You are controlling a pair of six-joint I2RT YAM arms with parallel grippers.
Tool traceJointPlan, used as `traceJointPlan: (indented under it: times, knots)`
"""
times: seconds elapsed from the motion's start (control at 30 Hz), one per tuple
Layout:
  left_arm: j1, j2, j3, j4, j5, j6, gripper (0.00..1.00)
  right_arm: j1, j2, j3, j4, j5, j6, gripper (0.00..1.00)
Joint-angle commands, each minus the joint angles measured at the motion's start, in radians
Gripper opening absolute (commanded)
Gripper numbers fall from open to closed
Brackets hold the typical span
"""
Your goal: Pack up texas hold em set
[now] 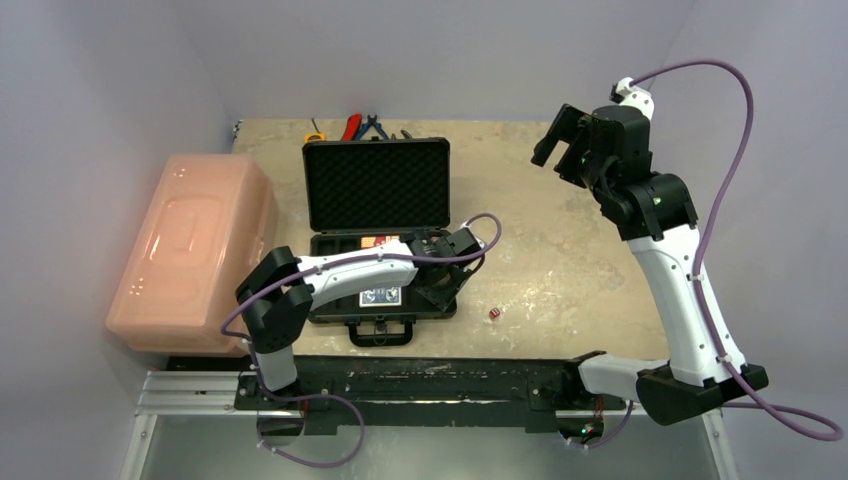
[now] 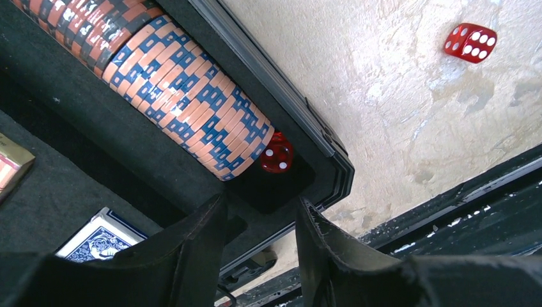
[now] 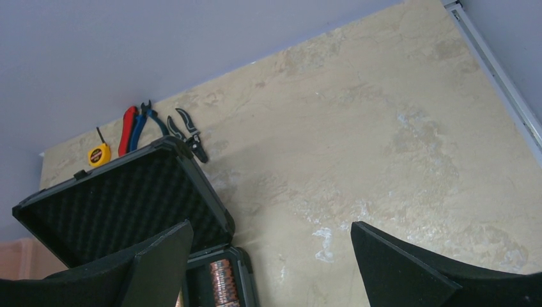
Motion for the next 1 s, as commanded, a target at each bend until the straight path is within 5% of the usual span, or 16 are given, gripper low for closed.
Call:
traceJointPlan:
  times: [0.0, 0.37, 0.83, 0.97]
  knots:
    - [0.002, -0.049, -0.013, 0.029, -0.013, -0.005, 0.43, -0.002, -0.004, 0.017, 0.010, 0.004, 0.008, 0.99]
    - [0.002, -0.240, -0.099, 0.067, -0.097, 0.018, 0.58, -0.002, -0.007, -0.009, -0.005, 0.013, 0.007, 0.99]
    - [0.015, -0.622, -0.277, 0.046, -0.290, -0.046, 0.96, -0.002, -0.023, -0.138, -0.031, -0.017, 0.003, 0.99]
    - [0.050, -0.735, -0.327, 0.030, -0.296, -0.056, 1.00, 0.000, -0.019, -0.179, -0.026, -0.044, 0.001, 0.99]
